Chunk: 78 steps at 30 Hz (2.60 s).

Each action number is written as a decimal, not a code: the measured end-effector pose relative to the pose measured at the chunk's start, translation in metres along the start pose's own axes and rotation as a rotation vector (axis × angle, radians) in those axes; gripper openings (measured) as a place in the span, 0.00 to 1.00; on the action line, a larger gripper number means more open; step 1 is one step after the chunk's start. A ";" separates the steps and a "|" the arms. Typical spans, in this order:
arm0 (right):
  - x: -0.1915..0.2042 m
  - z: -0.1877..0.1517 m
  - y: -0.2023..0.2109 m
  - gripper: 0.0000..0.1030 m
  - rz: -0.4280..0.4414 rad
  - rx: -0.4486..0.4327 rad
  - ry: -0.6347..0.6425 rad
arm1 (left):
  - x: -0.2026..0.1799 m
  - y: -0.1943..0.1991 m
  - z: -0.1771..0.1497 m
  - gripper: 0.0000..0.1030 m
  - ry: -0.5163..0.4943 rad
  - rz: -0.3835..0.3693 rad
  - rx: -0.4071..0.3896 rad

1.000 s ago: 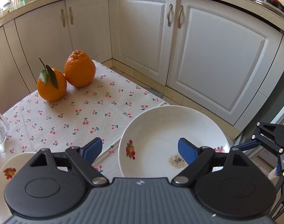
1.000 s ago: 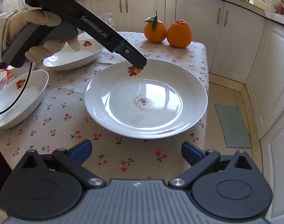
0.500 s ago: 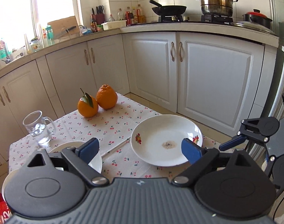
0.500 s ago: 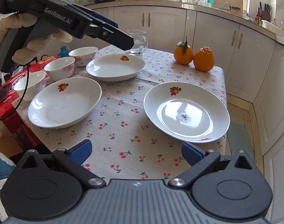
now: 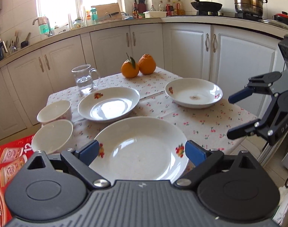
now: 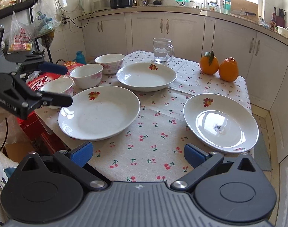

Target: Organize plates and bowls

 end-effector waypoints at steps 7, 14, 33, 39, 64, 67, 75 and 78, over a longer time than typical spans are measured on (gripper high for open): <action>0.012 0.000 -0.016 1.00 -0.007 0.020 0.003 | -0.001 -0.002 -0.050 0.94 0.060 -0.015 0.067; 0.019 0.002 -0.037 1.00 0.012 0.076 -0.007 | -0.002 -0.018 -0.068 0.94 0.076 -0.026 0.089; 0.037 0.014 -0.102 1.00 0.143 0.236 0.030 | -0.002 -0.041 -0.072 0.94 0.119 -0.050 0.131; 0.032 0.014 -0.119 1.00 0.184 0.292 -0.012 | -0.002 -0.043 -0.071 0.96 0.127 -0.049 0.135; 0.029 0.058 -0.146 1.00 0.259 0.347 0.063 | -0.002 -0.049 -0.065 0.96 0.120 -0.074 0.156; 0.028 0.067 -0.157 1.00 0.277 0.359 0.078 | -0.002 -0.050 -0.065 0.96 0.118 -0.079 0.162; 0.028 0.081 -0.179 0.94 0.344 0.405 0.076 | 0.000 -0.053 -0.064 0.95 0.118 -0.083 0.162; 0.029 0.084 -0.185 0.88 0.363 0.433 0.081 | -0.001 -0.052 -0.064 0.94 0.115 -0.085 0.159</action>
Point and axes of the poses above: each gripper's, at about its wrist camera, not at the fingertips, and y roughly against the way its jaws point, x to its left, z to its top, the point moved 5 cm from there along -y, roughly the way its jaws point, and after that the axes turned 14 degrees about -y, right-handed, at the moved point
